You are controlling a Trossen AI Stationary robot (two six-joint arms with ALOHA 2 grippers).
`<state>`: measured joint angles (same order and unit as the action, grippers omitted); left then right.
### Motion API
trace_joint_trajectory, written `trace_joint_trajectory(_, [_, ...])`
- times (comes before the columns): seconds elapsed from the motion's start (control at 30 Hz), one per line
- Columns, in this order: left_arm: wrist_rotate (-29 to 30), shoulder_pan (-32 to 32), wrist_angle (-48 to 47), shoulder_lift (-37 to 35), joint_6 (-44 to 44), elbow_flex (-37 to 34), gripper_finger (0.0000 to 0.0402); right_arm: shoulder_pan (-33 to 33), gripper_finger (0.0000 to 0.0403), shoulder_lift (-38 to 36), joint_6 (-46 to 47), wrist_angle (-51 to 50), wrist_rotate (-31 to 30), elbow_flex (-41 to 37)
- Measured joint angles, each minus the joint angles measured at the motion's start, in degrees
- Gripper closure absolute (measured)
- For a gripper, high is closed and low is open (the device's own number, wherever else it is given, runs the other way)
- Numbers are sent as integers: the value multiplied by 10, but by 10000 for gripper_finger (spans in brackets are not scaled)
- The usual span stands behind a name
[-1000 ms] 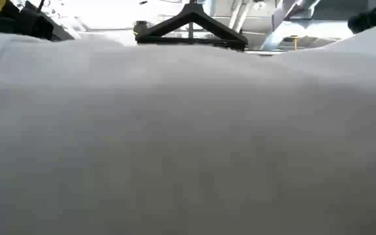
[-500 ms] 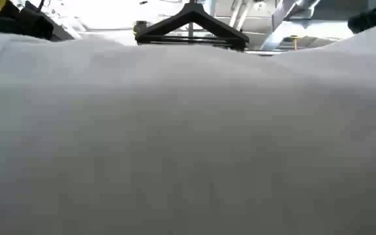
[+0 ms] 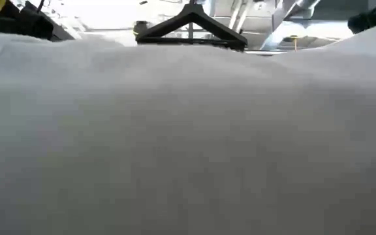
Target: Hang clothes
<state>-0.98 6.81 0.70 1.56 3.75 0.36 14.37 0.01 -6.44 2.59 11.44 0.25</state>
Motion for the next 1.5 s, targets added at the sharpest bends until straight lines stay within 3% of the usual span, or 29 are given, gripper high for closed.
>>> trace_joint_trajectory(0.17, [38,0,0,0,-1,0,400,0,346,0,0,0,0,0])
trace_joint_trajectory(0.47, [45,0,2,0,-56,0,400,15,346,0,-28,5,-22,0])
trace_joint_trajectory(0.6, [85,0,9,0,-122,0,400,14,346,1,110,75,-31,0])
trace_joint_trajectory(0.83, [186,0,26,0,-211,0,400,49,346,5,376,216,-257,13])
trace_joint_trajectory(0.97, [228,0,29,0,-212,0,400,79,346,19,441,303,-476,35])
trace_joint_trajectory(1.03, [239,0,29,0,-214,0,400,99,346,45,440,315,-518,52])
trace_joint_trajectory(1.13, [244,0,29,0,-214,0,400,131,346,122,427,314,-477,103])
trace_joint_trajectory(1.27, [244,0,29,0,-214,0,400,176,346,281,390,305,-390,197])
trace_joint_trajectory(1.43, [246,0,37,0,-239,0,400,250,346,457,220,249,-283,359])
trace_joint_trajectory(1.5, [254,0,44,0,-280,0,400,279,346,509,139,243,-273,424])
